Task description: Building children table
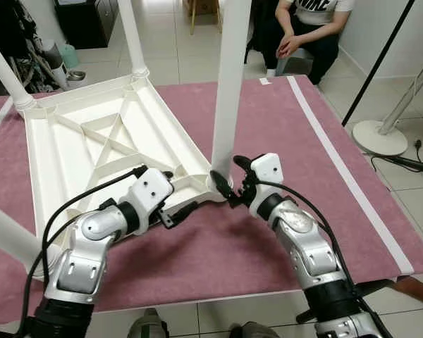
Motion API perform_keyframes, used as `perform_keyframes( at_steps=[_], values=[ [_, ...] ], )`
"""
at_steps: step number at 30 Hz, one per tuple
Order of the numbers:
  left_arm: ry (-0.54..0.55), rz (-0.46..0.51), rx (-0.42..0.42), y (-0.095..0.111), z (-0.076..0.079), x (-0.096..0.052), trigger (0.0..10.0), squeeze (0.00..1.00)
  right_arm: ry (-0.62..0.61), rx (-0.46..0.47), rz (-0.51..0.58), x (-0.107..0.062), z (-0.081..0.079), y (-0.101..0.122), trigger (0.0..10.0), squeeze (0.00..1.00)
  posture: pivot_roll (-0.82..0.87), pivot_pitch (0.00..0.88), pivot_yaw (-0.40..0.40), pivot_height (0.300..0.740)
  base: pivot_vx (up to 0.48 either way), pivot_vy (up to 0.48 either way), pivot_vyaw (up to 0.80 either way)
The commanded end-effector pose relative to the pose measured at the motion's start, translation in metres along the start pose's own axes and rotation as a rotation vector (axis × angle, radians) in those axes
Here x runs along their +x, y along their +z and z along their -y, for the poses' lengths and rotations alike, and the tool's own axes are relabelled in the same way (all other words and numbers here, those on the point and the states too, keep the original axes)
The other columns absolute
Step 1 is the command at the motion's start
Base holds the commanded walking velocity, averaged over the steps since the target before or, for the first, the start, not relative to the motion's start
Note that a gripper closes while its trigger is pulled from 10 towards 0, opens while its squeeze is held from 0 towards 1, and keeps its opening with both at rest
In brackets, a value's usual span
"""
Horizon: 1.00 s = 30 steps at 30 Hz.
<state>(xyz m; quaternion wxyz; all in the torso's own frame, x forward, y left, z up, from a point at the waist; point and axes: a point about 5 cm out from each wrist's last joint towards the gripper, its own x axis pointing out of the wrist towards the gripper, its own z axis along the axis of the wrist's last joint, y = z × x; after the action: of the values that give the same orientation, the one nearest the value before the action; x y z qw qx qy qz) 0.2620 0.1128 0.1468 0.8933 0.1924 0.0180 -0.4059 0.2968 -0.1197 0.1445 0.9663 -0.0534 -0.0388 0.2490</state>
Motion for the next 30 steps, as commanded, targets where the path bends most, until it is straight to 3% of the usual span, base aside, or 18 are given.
perform_keyframes(
  at_steps=[1,5,9,14,19,25,30],
  values=[
    [0.288,-0.009,0.024,0.001,-0.018,0.001,10.0,0.00,0.068,-0.036,0.076,0.006,0.004,0.021,10.0,0.00,0.04,0.000,0.066,0.740,0.000,0.000,0.00],
    [0.229,-0.051,0.054,-0.002,-0.016,0.001,10.0,0.00,0.173,-0.071,0.083,0.006,0.002,0.030,10.0,0.00,0.03,0.000,0.065,0.740,0.000,0.000,0.00],
    [0.086,-0.147,0.028,-0.012,-0.011,-0.007,10.0,0.00,0.323,-0.100,0.062,-0.003,-0.010,0.031,10.0,0.00,0.04,0.000,0.050,0.740,0.000,0.000,0.00],
    [0.054,-0.193,-0.004,-0.016,-0.013,-0.009,10.0,0.00,0.338,-0.093,0.062,-0.005,-0.011,0.031,10.0,0.00,0.05,0.000,0.047,0.740,0.000,0.000,0.00],
    [-0.007,-0.245,0.045,-0.015,-0.025,0.005,10.0,0.00,0.343,-0.086,0.070,0.006,0.002,0.036,10.0,0.00,0.05,0.000,0.049,0.740,0.000,0.000,0.00],
    [-0.100,-0.269,0.068,-0.016,-0.017,0.010,10.0,0.00,0.358,-0.123,0.053,0.009,0.014,0.040,10.0,0.00,0.05,0.000,0.050,0.740,0.000,0.000,0.00],
    [-0.124,-0.291,0.018,-0.019,-0.010,0.021,10.0,0.00,0.352,-0.088,0.049,0.009,0.024,0.040,10.0,0.00,0.06,0.000,0.064,0.740,0.000,0.000,0.00]
  ],
)
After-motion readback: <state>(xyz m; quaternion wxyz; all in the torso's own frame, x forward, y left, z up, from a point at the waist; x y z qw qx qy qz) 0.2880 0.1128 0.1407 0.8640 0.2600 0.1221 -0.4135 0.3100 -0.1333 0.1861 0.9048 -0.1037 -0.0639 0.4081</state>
